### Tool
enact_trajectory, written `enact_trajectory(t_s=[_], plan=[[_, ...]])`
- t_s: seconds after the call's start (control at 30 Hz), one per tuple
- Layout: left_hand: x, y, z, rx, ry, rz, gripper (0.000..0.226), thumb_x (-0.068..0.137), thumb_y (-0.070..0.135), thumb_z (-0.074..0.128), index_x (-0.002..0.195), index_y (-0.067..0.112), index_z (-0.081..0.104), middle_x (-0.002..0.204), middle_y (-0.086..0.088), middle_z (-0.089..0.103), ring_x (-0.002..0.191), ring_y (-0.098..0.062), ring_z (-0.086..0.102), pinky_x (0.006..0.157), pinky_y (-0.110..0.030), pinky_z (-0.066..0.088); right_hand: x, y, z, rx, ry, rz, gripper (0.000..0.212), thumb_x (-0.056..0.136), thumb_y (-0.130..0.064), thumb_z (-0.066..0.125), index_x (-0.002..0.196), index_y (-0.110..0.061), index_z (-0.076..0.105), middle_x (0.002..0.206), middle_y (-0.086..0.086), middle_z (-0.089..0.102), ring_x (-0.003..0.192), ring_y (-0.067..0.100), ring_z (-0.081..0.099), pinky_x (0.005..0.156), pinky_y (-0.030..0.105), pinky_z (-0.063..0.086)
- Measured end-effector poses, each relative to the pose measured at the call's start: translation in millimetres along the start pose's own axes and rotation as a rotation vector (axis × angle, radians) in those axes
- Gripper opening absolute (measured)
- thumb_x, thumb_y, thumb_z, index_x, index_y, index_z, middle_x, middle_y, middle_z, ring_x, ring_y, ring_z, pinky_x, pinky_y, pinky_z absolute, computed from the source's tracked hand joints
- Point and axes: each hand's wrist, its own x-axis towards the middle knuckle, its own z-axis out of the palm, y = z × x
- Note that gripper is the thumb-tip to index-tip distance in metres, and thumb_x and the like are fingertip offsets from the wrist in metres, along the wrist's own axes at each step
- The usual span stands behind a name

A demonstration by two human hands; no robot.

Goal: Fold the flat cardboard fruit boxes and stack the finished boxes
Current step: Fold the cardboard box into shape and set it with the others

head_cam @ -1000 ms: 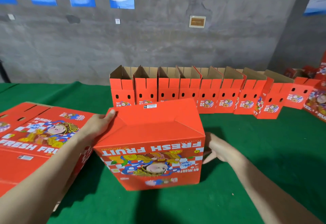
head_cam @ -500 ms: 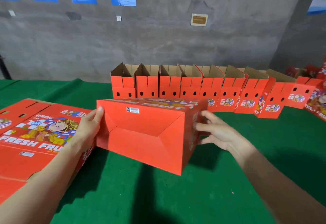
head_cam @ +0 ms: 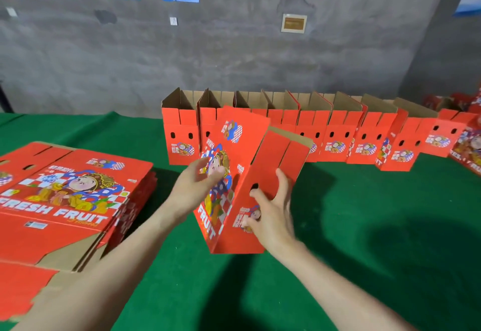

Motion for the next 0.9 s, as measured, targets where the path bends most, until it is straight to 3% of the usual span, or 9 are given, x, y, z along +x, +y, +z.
enact_trajectory(t_s=[0.13,0.23,0.3,0.4,0.47,0.6,0.73,0.83,0.9], plan=[[2,7,15,0.068,-0.037,0.093,0.084,0.082,0.046,0.067,0.15,0.026,0.022,0.153,-0.001,0.031,0.138,-0.018,0.034,0.114,-0.044,0.03,-22,4,34,-0.171,-0.075,-0.016,0.04,0.076,-0.019,0.076,0.112,-0.022,0.06,0.15,0.002,-0.018,0.144,0.045,-0.004,0.111,0.054,0.03],[2,6,17,0.255,-0.044,0.229,0.091,0.083,0.036,0.07,0.149,0.041,0.008,0.159,-0.003,0.006,0.146,-0.017,0.011,0.114,-0.03,0.016,-34,-2,46,-0.186,-0.066,-0.041,0.036,0.067,-0.015,0.084,0.097,-0.022,0.065,0.15,0.01,0.007,0.138,0.051,0.023,0.095,0.06,0.045],[3,3,14,0.404,-0.061,0.264,0.081,0.083,0.031,0.072,0.147,0.041,0.023,0.158,-0.005,-0.002,0.145,-0.019,0.015,0.109,-0.026,0.023,-41,2,56,-0.213,-0.088,-0.111,0.039,0.068,-0.013,0.083,0.101,-0.024,0.065,0.152,0.01,0.009,0.136,0.05,0.029,0.091,0.058,0.049],[2,-8,5,0.529,-0.096,0.238,0.041,0.081,0.021,0.074,0.119,0.02,0.057,0.157,-0.011,0.002,0.146,-0.019,0.013,0.1,-0.019,0.029,-49,13,63,-0.162,-0.2,-0.104,0.048,0.084,-0.009,0.063,0.123,-0.035,0.052,0.155,0.004,-0.003,0.14,0.038,0.024,0.101,0.045,0.044],[2,-15,-2,0.537,-0.094,0.226,0.024,0.079,0.018,0.075,0.096,0.011,0.059,0.157,-0.016,0.007,0.147,-0.014,0.003,0.091,-0.015,0.028,-52,21,63,-0.146,-0.201,-0.073,0.05,0.084,-0.007,0.059,0.127,-0.032,0.052,0.152,0.013,0.016,0.129,0.038,0.041,0.094,0.041,0.048],[0,-16,-12,0.541,-0.093,0.2,0.025,0.079,0.021,0.076,0.081,0.012,0.053,0.157,-0.015,0.008,0.147,-0.014,0.002,0.089,-0.013,0.025,-51,25,67,-0.18,-0.409,-0.006,0.057,0.092,-0.012,0.047,0.138,-0.043,0.033,0.154,0.008,0.002,0.127,0.031,0.043,0.1,0.038,0.044],[-4,-16,-13,0.545,-0.096,0.227,0.032,0.08,0.022,0.075,0.07,0.019,0.045,0.156,-0.014,0.007,0.146,-0.017,0.013,0.093,-0.019,0.032,-49,18,75,-0.206,-0.468,0.018,0.055,0.095,-0.017,0.045,0.136,-0.048,0.027,0.157,0.009,-0.009,0.117,0.034,0.054,0.099,0.04,0.046],[-6,-17,-16,0.526,-0.07,0.234,0.037,0.078,0.024,0.077,0.065,0.023,0.043,0.155,-0.012,0.008,0.144,-0.02,0.019,0.094,-0.019,0.031,-45,21,76,-0.184,-0.477,-0.013,0.047,0.096,-0.02,0.042,0.133,-0.047,0.03,0.154,0.007,-0.004,0.108,0.036,0.058,0.095,0.041,0.048],[-9,-20,-21,0.507,-0.029,0.239,0.037,0.076,0.025,0.079,0.063,0.024,0.044,0.155,-0.011,0.013,0.143,-0.02,0.021,0.093,-0.014,0.026,-40,21,75,-0.169,-0.423,-0.019,0.036,0.096,-0.024,0.044,0.129,-0.037,0.037,0.144,0.005,0.012,0.103,0.032,0.06,0.09,0.039,0.05]])
